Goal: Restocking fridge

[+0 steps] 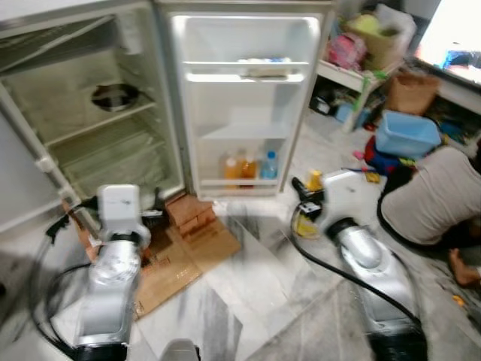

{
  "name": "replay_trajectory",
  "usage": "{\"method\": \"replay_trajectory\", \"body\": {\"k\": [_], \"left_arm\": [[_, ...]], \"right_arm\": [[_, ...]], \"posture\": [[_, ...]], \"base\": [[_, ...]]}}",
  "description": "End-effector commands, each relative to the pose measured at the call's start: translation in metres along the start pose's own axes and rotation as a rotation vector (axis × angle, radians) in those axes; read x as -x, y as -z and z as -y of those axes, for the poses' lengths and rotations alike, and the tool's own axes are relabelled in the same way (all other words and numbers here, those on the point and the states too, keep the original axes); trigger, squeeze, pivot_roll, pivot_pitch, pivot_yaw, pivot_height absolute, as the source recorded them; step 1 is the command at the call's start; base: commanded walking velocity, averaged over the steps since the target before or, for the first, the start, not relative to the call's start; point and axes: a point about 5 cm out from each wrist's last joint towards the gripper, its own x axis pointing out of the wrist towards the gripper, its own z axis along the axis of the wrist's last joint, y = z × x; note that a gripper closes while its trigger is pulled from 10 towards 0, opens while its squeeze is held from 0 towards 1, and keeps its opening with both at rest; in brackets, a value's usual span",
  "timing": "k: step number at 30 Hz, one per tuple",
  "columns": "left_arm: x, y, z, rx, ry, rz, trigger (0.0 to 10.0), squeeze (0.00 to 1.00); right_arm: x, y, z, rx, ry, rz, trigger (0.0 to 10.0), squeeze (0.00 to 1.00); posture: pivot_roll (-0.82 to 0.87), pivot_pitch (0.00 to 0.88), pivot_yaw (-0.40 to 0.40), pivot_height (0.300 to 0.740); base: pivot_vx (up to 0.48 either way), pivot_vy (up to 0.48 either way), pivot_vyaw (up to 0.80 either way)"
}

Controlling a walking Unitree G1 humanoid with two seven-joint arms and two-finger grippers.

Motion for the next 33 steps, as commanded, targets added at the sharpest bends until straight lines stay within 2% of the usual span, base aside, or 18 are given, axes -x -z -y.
{"method": "replay_trajectory", "body": {"k": [1, 6, 9, 16, 33], "left_arm": [[-0.0038, -0.0038, 0.0042, -0.002, 0.0, 0.019, 10.0, 0.0], [-0.0054, -0.0039, 0.0038, 0.008, -0.015, 0.021, 10.0, 0.0], [-0.0058, -0.0032, 0.004, 0.015, -0.021, 0.017, 10.0, 0.0], [-0.0059, -0.0016, 0.0054, 0.017, -0.028, 0.011, 10.0, 0.0], [-0.0082, 0.0016, 0.005, 0.006, -0.069, -0.005, 10.0, 0.0]], "right_arm": [[-0.0006, -0.0045, 0.0089, 0.015, 0.024, 0.023, 10.0, 0.0], [-0.0044, -0.0066, 0.0077, 0.02, 0.015, 0.033, 10.0, 0.0], [-0.0071, -0.01, 0.0059, 0.053, -0.001, 0.054, 10.0, 0.0], [-0.0081, -0.0123, 0.0057, 0.044, 0.0, 0.068, 10.0, 0.0], [-0.0076, -0.0122, 0.0041, 0.032, -0.02, 0.082, 10.0, 0.0]], "posture": [[0.02, 0.0, -0.021, 0.74], [0.02, 0.0, -0.024, 0.74], [0.02, 0.0, -0.024, 0.74], [0.01, 0.0, -0.023, 0.74], [0.01, 0.0, -0.026, 0.74]], "base": [[0.461, 0.0, 0.0], [0.464, 0.0, 0.0], [0.446, 0.0, 0.0], [0.428, 0.0, 0.7], [0.427, 0.0, 0.0]]}}
